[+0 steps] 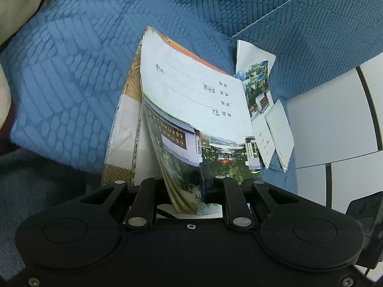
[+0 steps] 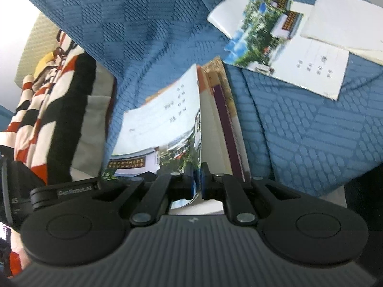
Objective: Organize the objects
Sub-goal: 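Lower the postcard booklet onto the orange-and-white paperback and open both grippers, then raise both open grippers away from the stack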
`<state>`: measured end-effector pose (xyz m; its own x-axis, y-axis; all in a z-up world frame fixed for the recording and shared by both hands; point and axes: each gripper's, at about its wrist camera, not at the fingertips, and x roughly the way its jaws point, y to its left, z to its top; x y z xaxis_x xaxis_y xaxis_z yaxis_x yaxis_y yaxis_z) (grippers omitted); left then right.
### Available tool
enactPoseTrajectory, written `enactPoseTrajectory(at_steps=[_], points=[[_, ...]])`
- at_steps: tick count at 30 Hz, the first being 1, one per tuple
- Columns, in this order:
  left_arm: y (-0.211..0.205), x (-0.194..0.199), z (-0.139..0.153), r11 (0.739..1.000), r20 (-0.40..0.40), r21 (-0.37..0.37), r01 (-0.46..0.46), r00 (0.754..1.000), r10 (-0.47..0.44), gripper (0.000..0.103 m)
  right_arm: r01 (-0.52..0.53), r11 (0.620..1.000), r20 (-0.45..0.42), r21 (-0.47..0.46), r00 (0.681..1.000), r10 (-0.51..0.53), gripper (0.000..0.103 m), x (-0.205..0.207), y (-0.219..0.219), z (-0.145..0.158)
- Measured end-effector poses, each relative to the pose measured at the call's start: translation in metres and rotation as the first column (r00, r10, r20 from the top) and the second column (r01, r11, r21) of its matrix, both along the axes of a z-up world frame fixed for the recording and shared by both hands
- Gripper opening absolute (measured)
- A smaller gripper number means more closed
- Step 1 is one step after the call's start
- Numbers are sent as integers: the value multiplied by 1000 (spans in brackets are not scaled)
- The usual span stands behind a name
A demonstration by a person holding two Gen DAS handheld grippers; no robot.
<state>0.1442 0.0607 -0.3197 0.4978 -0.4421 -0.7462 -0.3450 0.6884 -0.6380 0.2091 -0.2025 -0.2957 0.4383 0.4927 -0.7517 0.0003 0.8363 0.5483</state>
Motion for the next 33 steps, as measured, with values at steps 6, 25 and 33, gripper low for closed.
enactPoseTrajectory(at_steps=[6, 25, 33], points=[[-4, 2, 6, 999, 1, 35, 12, 1000, -12, 21, 9, 1000, -8, -1, 1000, -9, 11, -3, -1, -4], [-23, -28, 88, 964, 86, 264, -34, 996, 11, 82, 23, 996, 132, -91, 991, -11, 43, -30, -34, 53], [-63, -40, 154, 941, 217, 337, -34, 975, -42, 94, 25, 991, 291, -130, 957, 14, 43, -54, -55, 109]])
